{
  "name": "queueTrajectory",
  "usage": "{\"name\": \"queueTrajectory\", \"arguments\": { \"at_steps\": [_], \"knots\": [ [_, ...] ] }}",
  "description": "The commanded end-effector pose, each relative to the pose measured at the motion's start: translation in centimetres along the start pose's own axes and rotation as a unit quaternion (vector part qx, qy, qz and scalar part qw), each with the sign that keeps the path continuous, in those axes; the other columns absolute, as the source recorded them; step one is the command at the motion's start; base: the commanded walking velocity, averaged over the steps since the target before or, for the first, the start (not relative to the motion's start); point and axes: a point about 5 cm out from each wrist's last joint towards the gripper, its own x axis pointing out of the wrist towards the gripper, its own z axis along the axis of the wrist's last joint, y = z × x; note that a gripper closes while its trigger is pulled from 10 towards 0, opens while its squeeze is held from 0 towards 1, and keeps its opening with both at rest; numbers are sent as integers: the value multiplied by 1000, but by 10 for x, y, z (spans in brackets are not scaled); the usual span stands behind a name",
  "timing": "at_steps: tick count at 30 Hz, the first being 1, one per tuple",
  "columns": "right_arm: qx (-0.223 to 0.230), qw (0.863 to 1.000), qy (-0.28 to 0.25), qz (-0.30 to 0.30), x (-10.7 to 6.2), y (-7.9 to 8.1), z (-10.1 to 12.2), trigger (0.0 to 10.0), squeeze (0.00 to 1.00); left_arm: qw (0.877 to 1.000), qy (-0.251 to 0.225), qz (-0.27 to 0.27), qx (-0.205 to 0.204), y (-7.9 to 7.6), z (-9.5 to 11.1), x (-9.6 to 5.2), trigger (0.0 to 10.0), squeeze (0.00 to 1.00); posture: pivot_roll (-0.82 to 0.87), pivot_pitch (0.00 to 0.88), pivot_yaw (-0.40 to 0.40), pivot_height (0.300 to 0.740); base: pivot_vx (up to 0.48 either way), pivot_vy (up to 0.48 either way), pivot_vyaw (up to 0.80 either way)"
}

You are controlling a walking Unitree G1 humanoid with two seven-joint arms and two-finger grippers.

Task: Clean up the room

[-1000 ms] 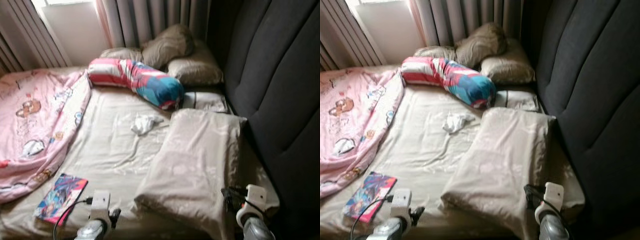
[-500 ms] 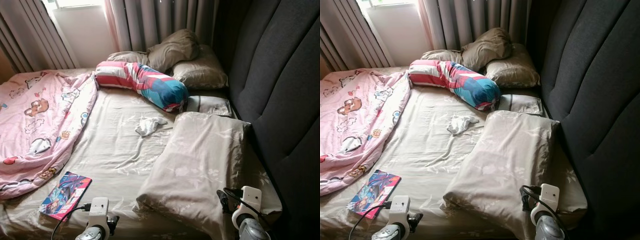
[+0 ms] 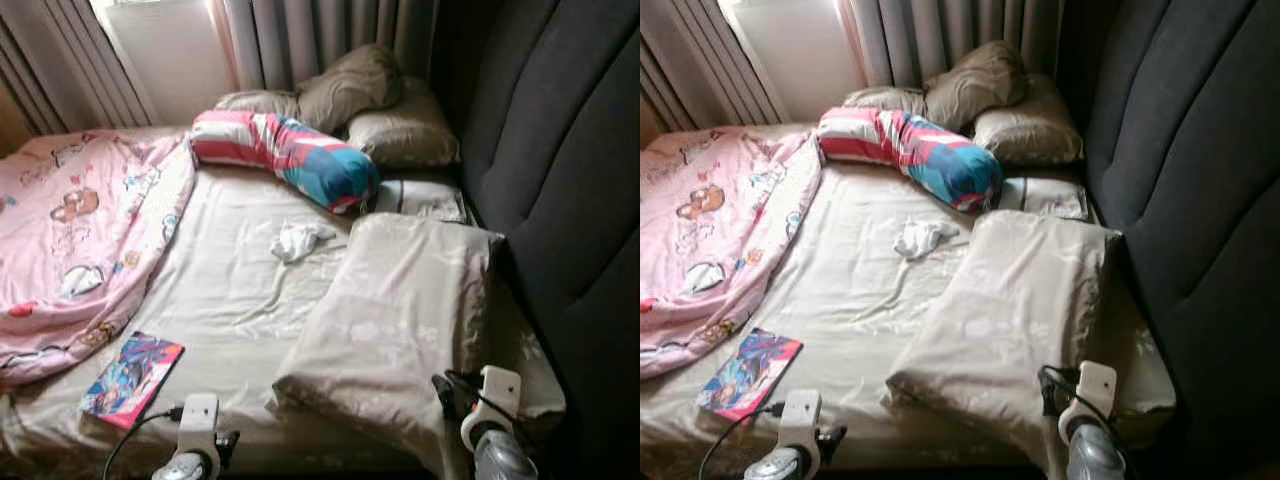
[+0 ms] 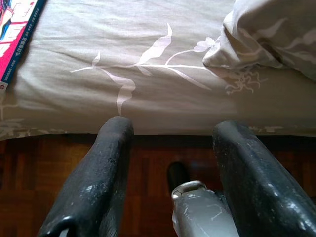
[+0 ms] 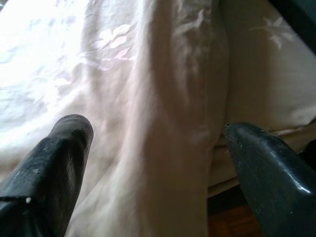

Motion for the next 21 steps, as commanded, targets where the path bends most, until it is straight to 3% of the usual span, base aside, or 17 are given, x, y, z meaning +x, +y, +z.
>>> {"name": "queueTrajectory", "arguments": {
  "at_steps": [1, 10, 13, 21],
  "knots": [
    [16, 1000, -15, 9, 3, 6, 9, 10000, 0, 1000, -11, -2, 8, 0, 5, 1, 10000, 0, -110, 51, 83, 670, 0, 0, 0],
    [12, 1000, -17, 22, 11, 17, 23, 10000, 0, 1000, -18, -5, 16, 2, 11, 2, 10000, 0, -95, 65, 98, 670, 0, 0, 0],
    [9, 1000, -14, 25, 12, 20, 25, 10000, 0, 1000, -20, -4, 17, 3, 13, 2, 10000, 0, -88, 63, 102, 650, 0, 0, 0],
    [8, 999, -44, 29, 10, 19, 29, 10000, 0, 999, -35, -2, 7, 1, 17, 2, 10000, 0, -88, 64, 90, 645, 0, 0, 0]
  ]
}}
